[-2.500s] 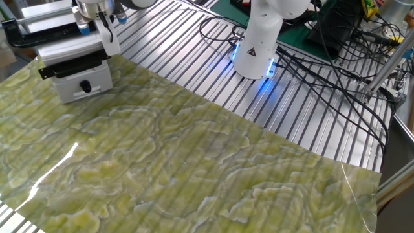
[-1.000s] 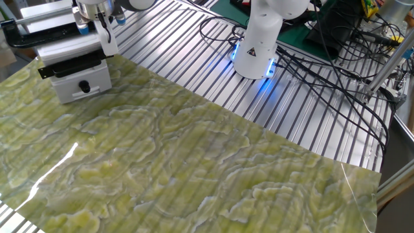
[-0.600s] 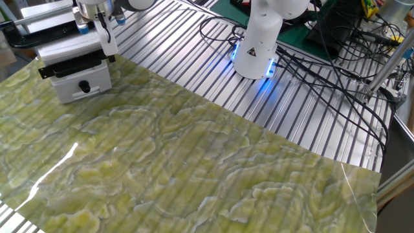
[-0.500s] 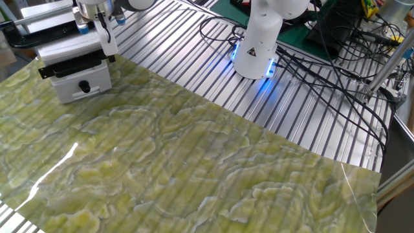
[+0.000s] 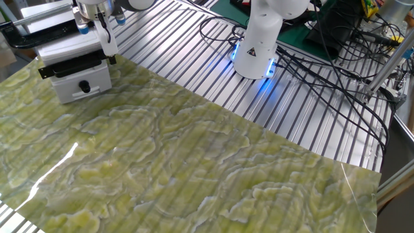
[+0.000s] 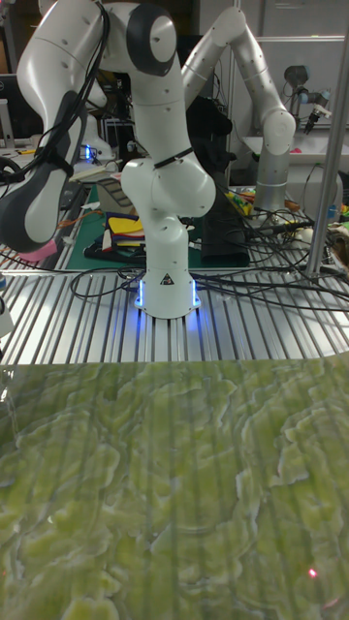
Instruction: Grasp the handle and close the drawer
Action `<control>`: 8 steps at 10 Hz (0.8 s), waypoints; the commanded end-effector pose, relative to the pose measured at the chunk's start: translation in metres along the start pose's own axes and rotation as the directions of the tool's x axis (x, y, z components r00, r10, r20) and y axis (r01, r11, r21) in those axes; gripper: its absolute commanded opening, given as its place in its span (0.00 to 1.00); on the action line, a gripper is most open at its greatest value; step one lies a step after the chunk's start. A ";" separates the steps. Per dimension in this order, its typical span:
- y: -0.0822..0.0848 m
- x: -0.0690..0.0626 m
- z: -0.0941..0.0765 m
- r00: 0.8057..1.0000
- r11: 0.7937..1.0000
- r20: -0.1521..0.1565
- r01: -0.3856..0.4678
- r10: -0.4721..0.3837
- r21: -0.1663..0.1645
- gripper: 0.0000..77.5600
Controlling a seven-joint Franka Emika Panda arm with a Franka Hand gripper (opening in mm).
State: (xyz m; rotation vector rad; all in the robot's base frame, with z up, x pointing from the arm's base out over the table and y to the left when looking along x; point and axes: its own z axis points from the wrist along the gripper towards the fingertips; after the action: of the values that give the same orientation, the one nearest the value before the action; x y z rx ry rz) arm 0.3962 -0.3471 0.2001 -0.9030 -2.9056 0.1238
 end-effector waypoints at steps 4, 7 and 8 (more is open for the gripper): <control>0.017 0.008 -0.011 0.999 0.999 -0.006 -0.040 0.040 -0.002 1.00; 0.026 0.015 -0.018 0.999 0.999 -0.006 -0.050 0.050 0.004 1.00; 0.030 0.018 -0.021 0.998 0.998 -0.008 -0.056 0.056 0.007 1.00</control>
State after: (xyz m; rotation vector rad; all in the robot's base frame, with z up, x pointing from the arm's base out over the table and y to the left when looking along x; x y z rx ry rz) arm 0.4000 -0.3143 0.2149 -0.9721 -2.8748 0.1271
